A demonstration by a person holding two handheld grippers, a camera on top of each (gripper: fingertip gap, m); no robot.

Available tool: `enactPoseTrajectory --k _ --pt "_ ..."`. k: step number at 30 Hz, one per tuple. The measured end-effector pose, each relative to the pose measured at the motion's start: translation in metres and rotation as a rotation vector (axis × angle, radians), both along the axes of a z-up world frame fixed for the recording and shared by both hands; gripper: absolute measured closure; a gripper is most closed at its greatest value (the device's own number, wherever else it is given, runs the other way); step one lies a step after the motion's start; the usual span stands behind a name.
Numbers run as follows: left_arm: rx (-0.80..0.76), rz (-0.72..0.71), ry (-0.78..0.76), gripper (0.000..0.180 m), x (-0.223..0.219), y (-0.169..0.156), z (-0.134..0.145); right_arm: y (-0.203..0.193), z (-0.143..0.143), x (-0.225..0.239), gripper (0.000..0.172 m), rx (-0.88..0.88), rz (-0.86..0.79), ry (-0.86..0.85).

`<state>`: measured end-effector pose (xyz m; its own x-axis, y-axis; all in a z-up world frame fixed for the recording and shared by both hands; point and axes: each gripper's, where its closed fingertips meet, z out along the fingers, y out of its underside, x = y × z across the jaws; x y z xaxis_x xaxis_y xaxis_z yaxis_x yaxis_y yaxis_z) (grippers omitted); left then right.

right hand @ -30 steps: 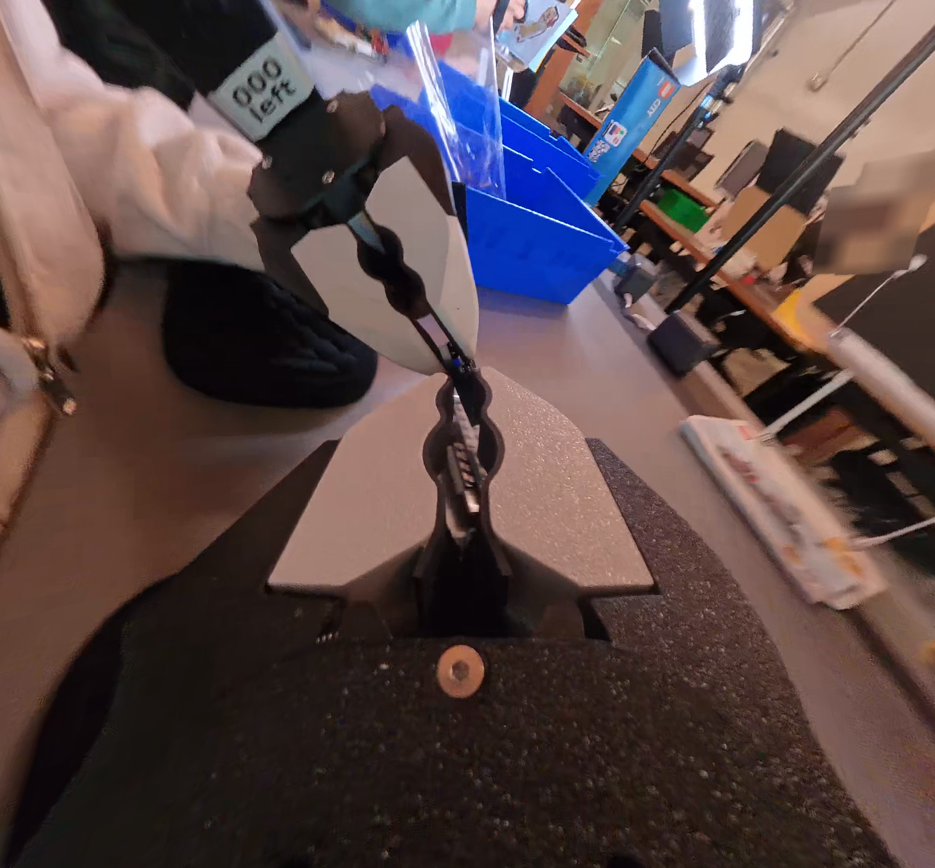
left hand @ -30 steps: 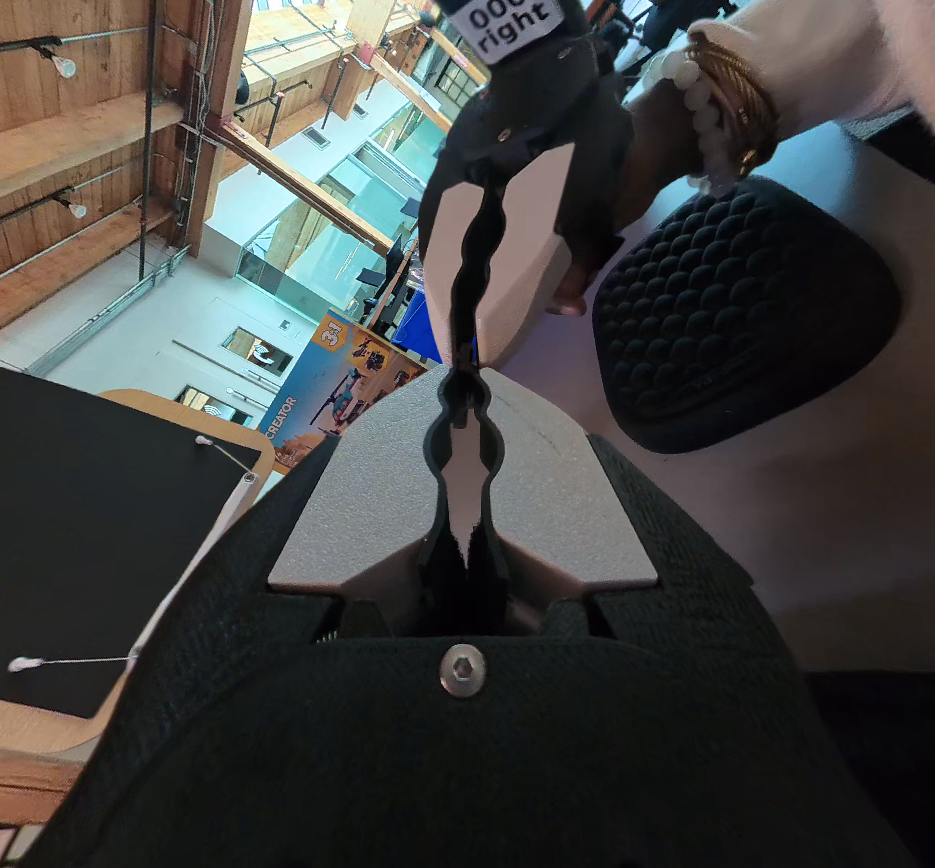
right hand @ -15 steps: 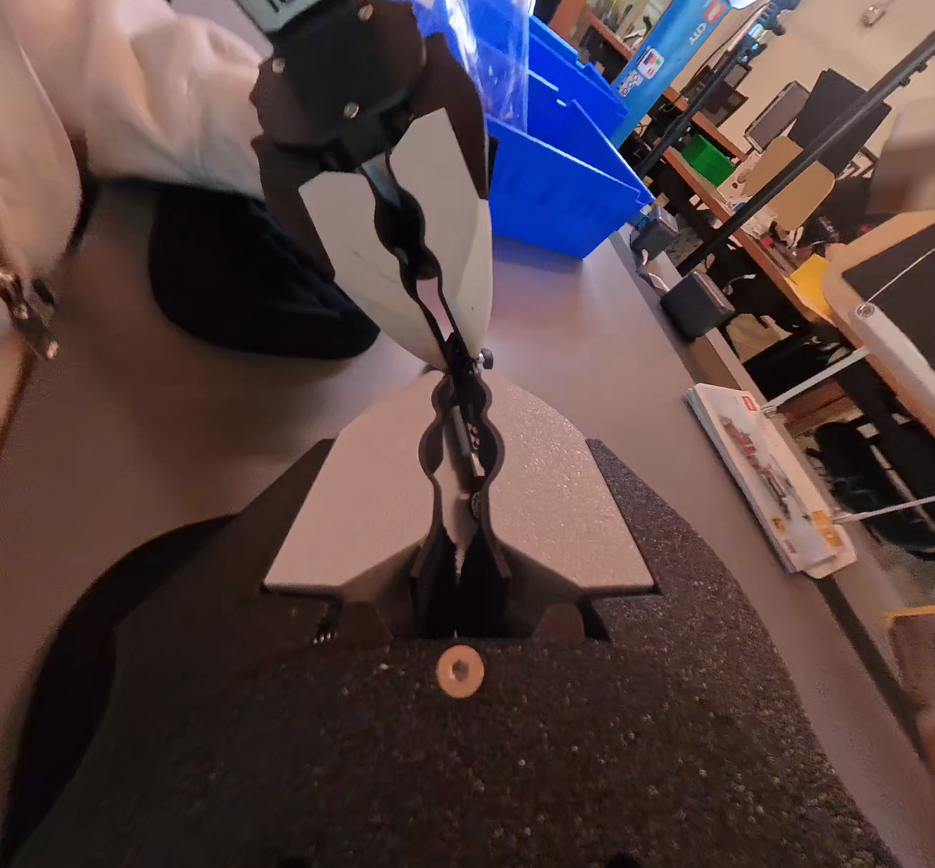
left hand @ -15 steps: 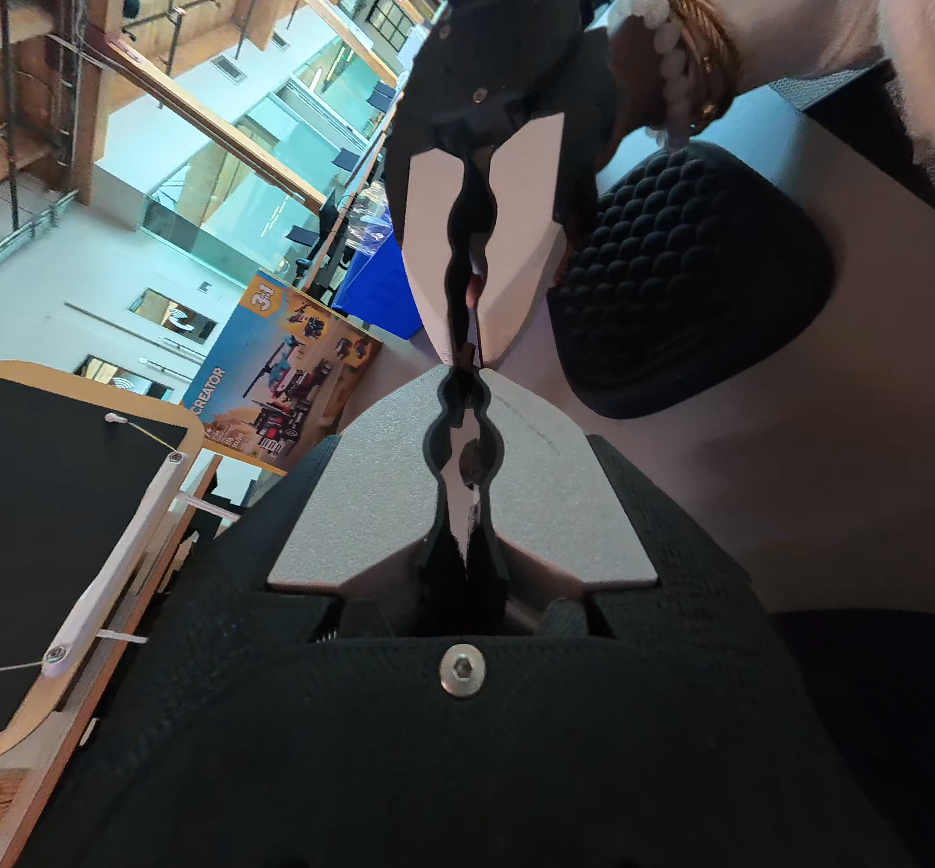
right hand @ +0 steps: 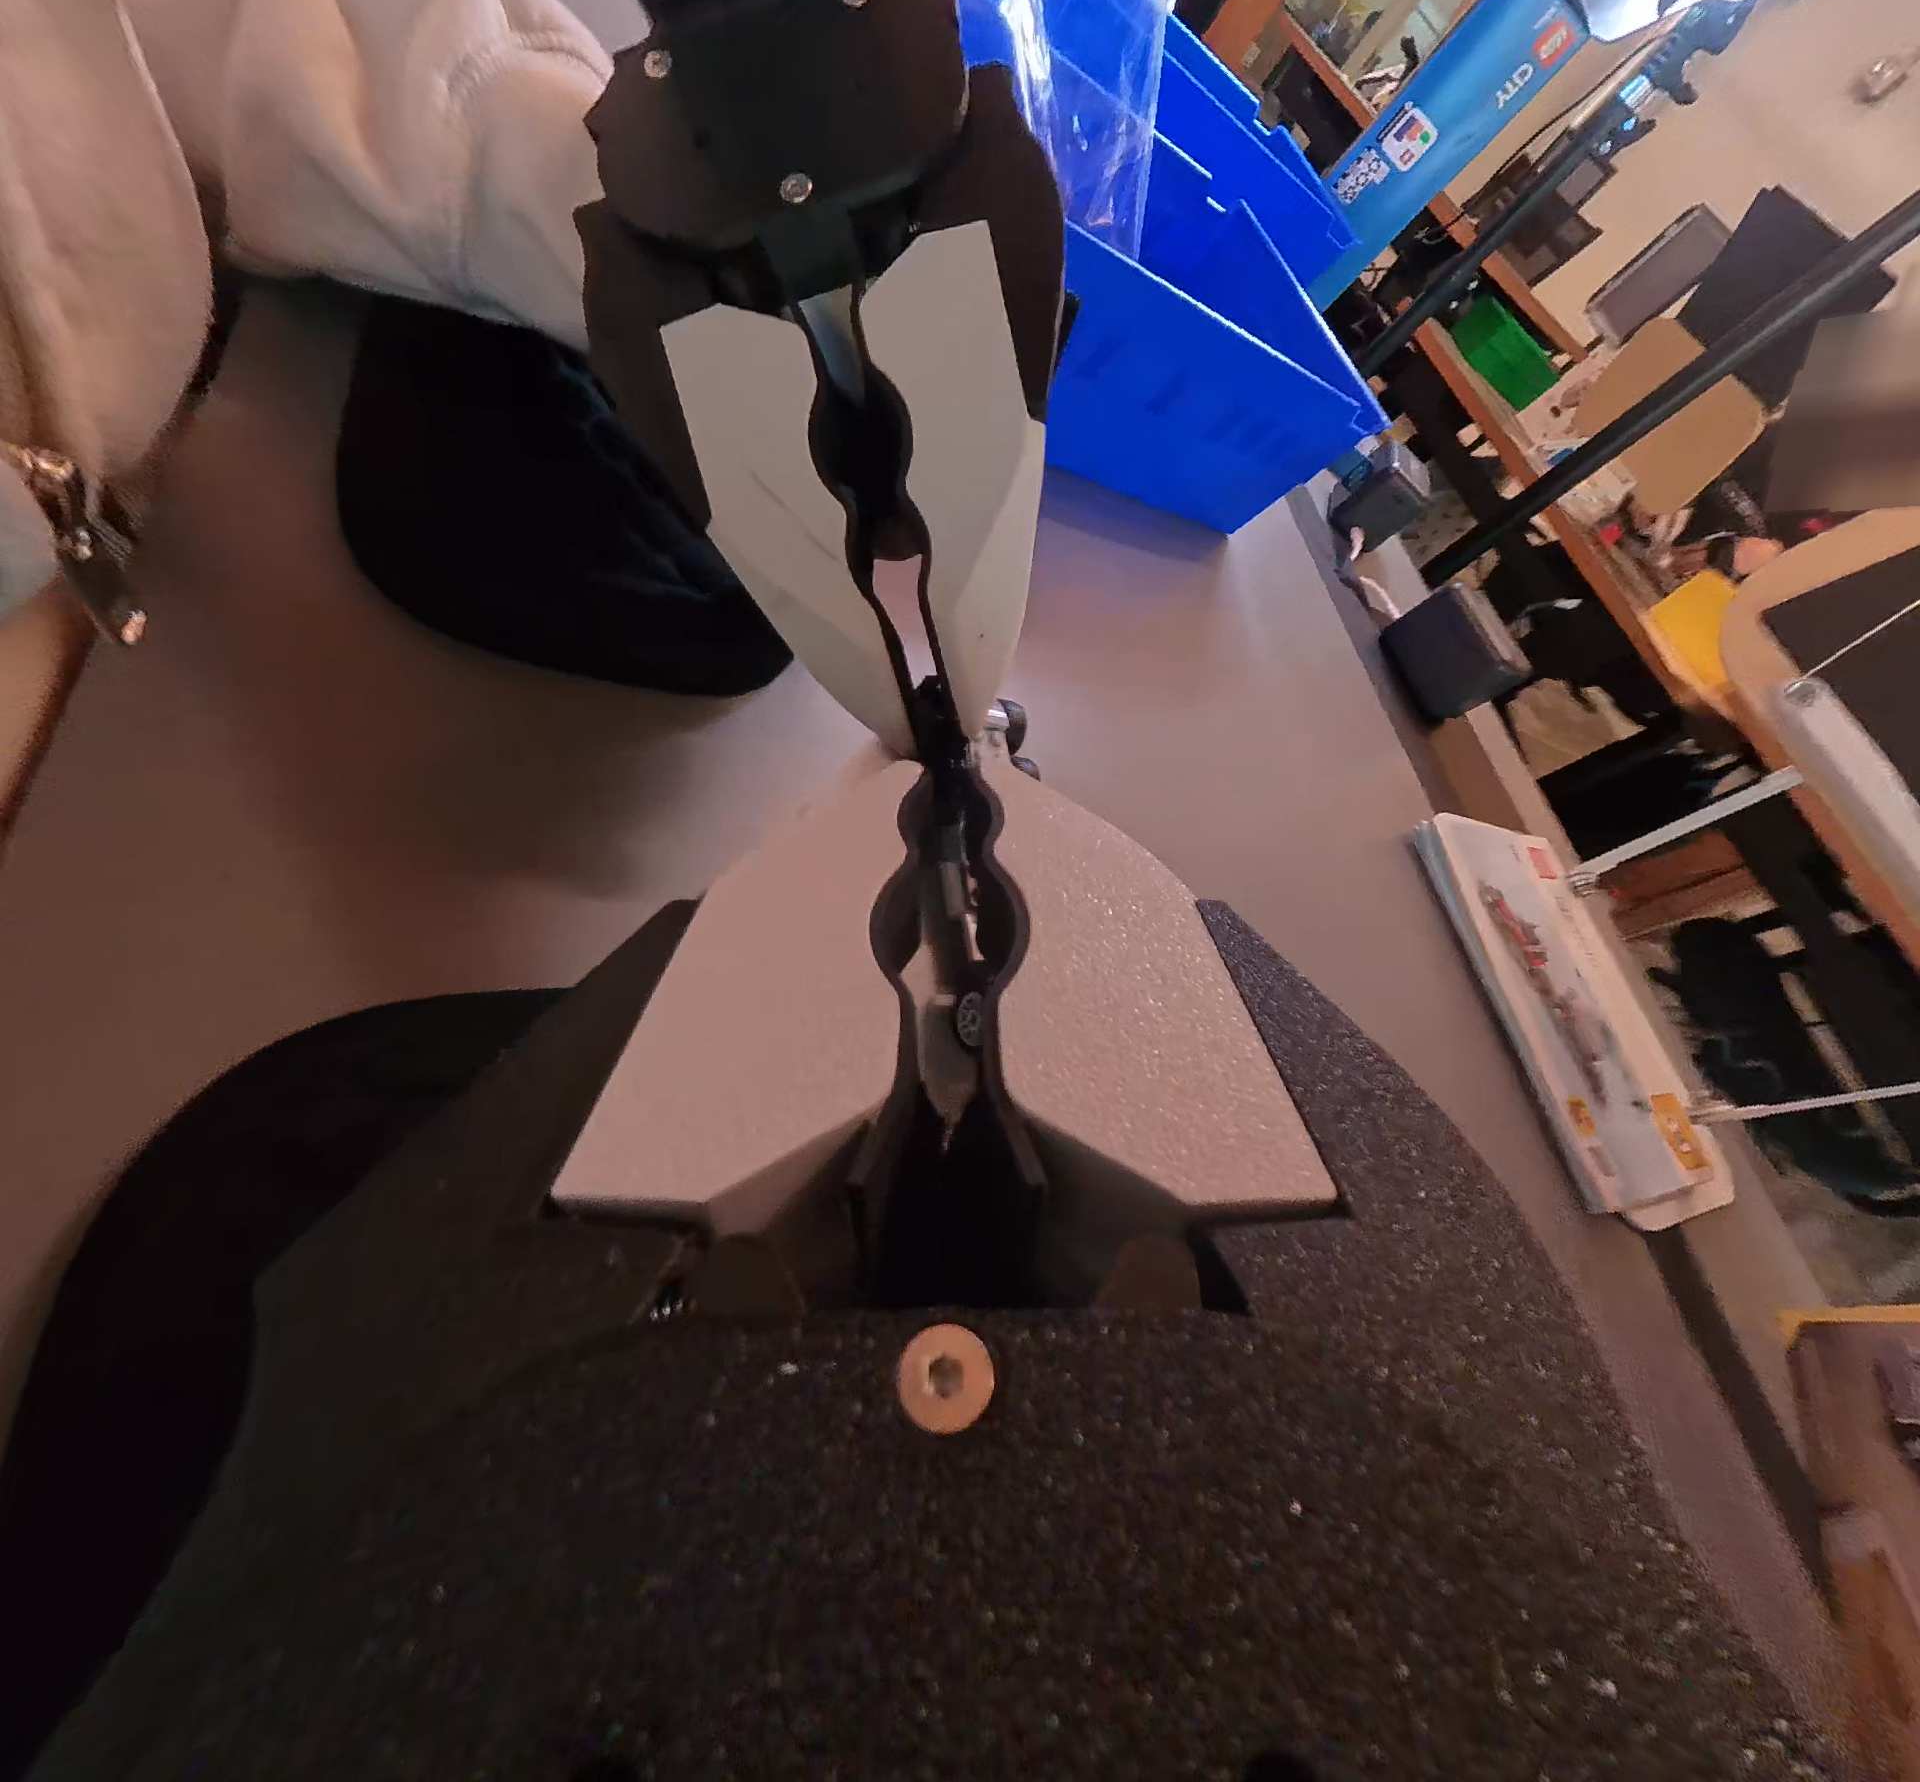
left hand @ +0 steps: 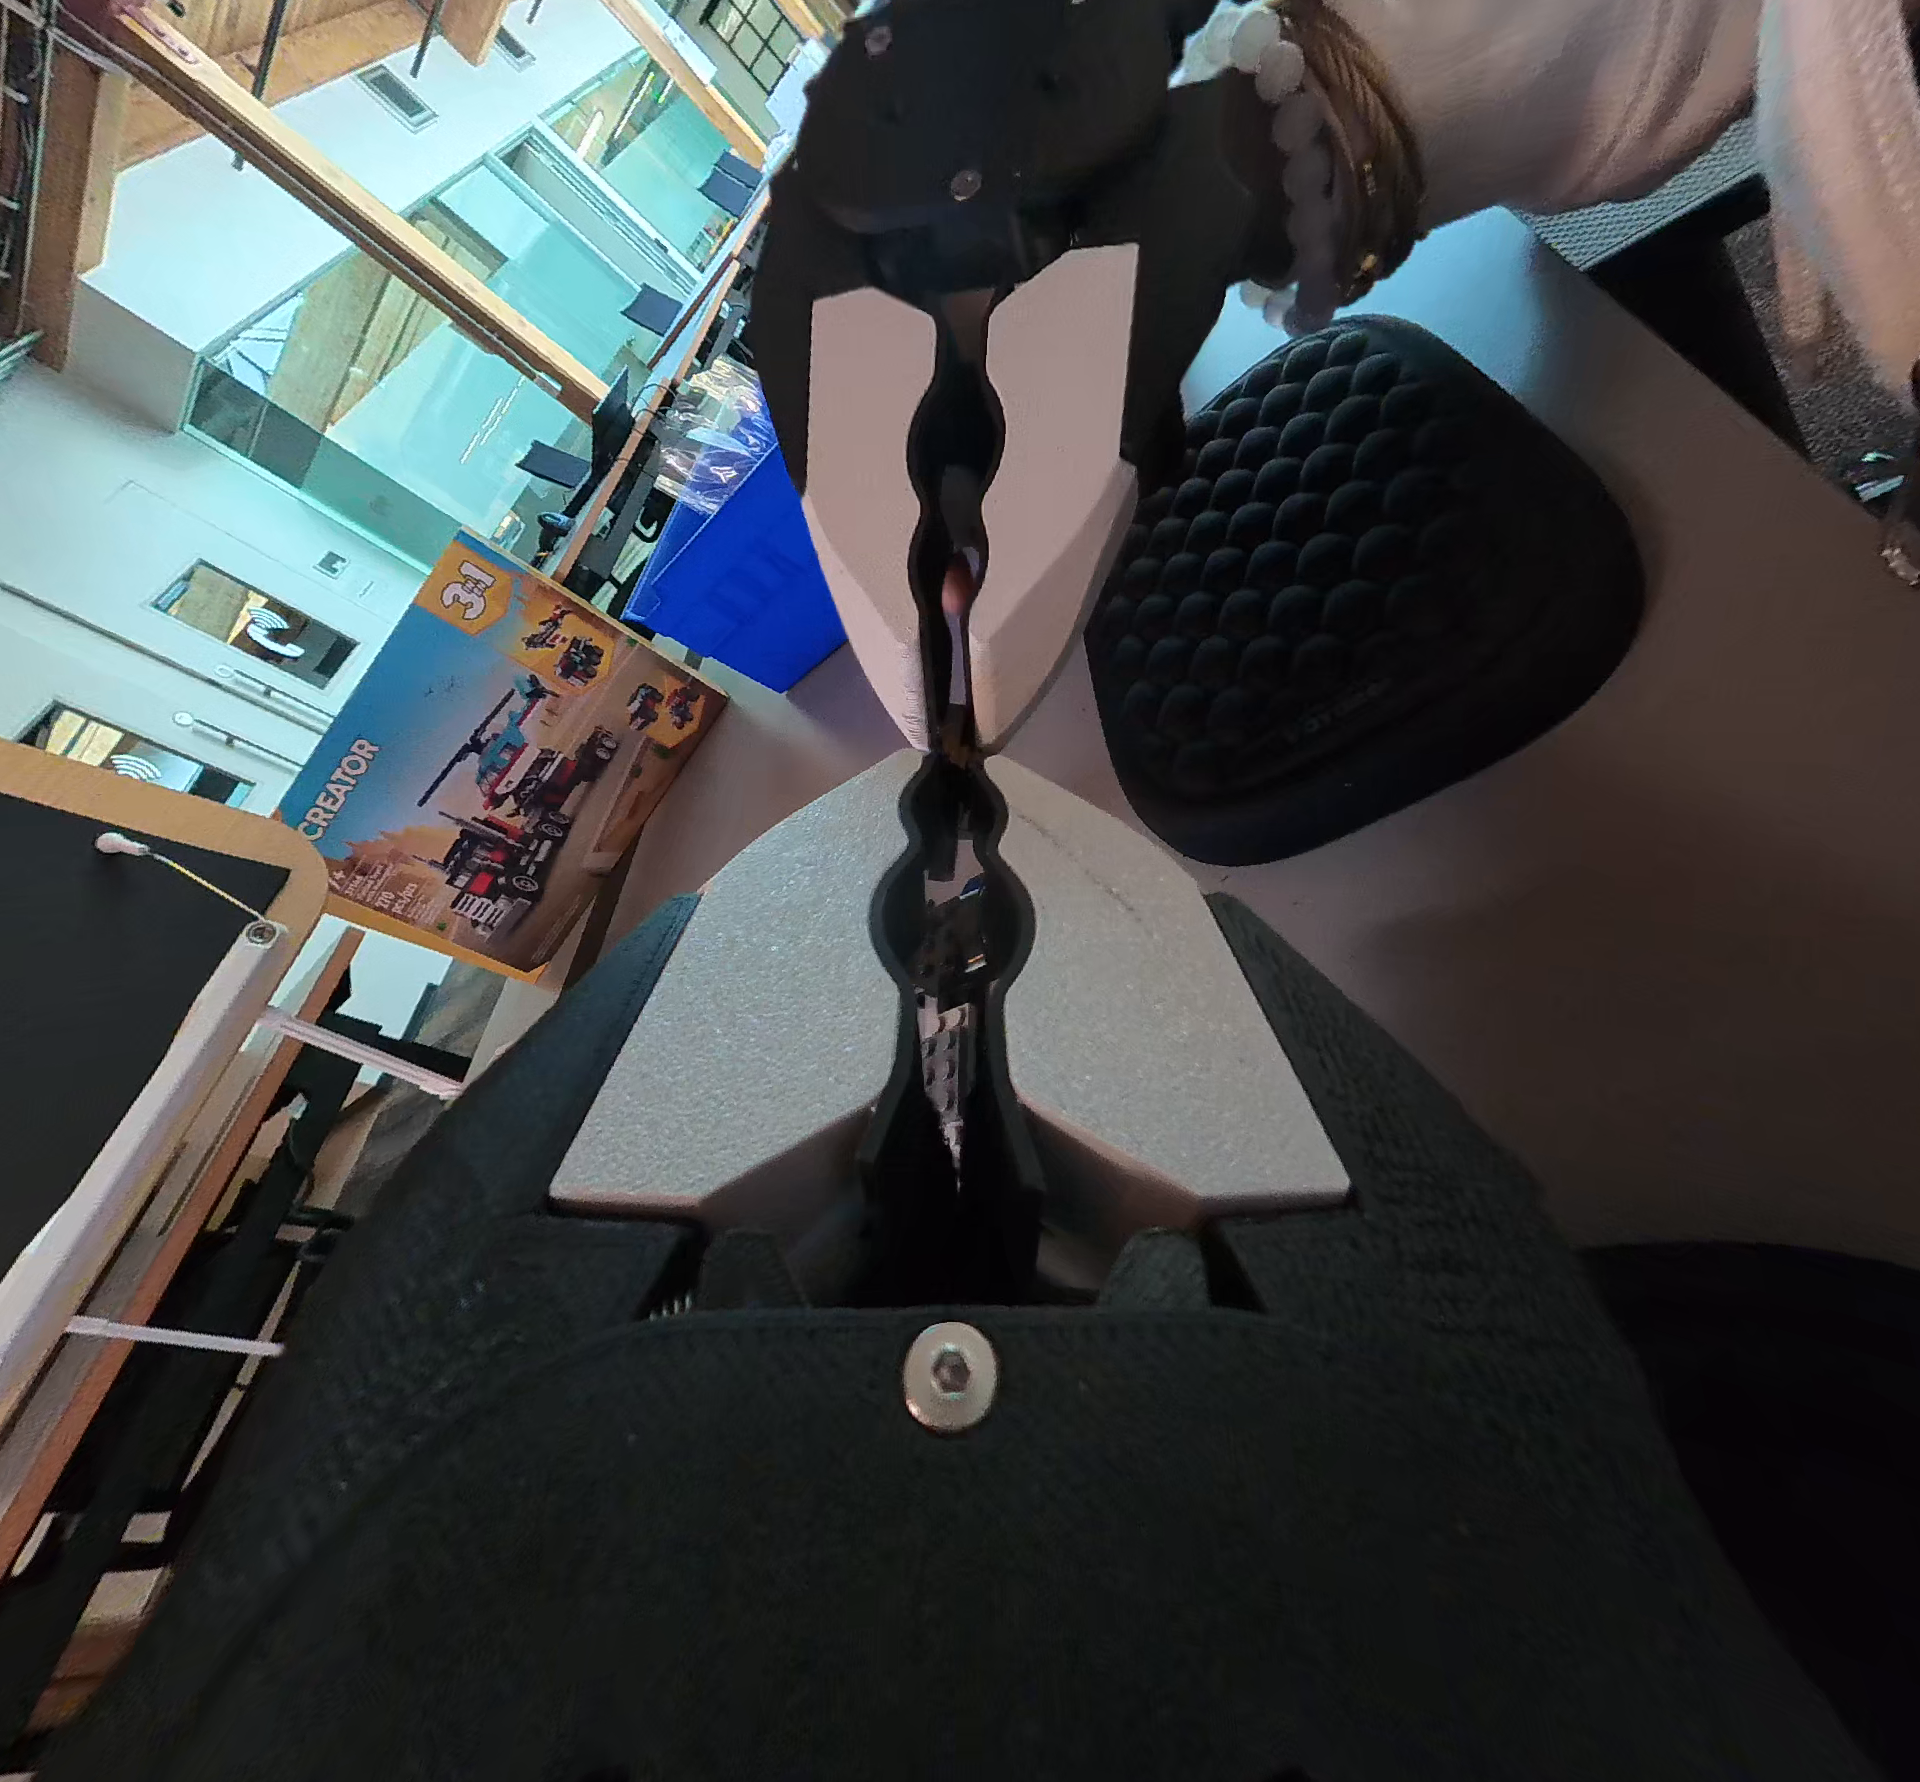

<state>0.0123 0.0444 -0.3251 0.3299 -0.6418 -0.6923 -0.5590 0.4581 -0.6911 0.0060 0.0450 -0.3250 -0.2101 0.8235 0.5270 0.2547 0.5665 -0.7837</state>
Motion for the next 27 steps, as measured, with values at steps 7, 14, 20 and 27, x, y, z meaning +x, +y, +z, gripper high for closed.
enactPoseTrajectory --k 7,14,20,27 --pt "0.216 0.098 0.119 0.175 -0.004 0.006 0.005 0.009 0.004 -0.005 0.169 -0.534 -0.1 0.129" --pt "0.033 0.041 0.075 0.175 -0.002 0.001 -0.006 0.008 -0.009 -0.005 0.169 -0.104 -0.224 0.052" --pt "-0.11 -0.024 -0.122 0.165 -0.002 -0.003 0.01 0.012 0.008 0.004 0.169 0.069 -0.255 0.079" --pt "0.185 0.114 0.04 0.16 -0.004 0.009 0.013 0.023 0.001 0.006 0.169 -0.067 -0.324 0.044"
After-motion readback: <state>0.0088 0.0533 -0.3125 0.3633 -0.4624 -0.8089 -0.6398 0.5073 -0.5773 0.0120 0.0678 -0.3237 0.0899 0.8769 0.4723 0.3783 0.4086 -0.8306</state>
